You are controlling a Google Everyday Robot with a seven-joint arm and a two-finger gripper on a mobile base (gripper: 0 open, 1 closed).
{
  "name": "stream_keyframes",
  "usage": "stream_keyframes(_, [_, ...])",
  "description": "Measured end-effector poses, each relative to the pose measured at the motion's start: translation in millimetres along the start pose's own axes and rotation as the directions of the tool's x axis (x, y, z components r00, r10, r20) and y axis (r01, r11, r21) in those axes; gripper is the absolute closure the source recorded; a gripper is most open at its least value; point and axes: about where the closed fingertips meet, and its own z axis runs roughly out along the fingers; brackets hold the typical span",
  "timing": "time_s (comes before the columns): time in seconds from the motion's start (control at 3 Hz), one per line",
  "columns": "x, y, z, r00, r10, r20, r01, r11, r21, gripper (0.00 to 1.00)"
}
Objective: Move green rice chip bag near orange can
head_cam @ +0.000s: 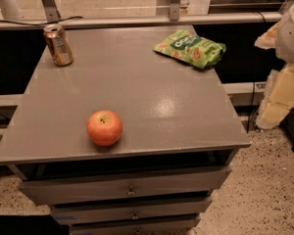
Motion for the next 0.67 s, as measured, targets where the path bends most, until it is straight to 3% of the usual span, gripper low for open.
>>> stream_keyframes(0.67, [-5.7,-10.1,14.9,0.999,0.003,0.036,-0.004,0.9996,0.028,0.00])
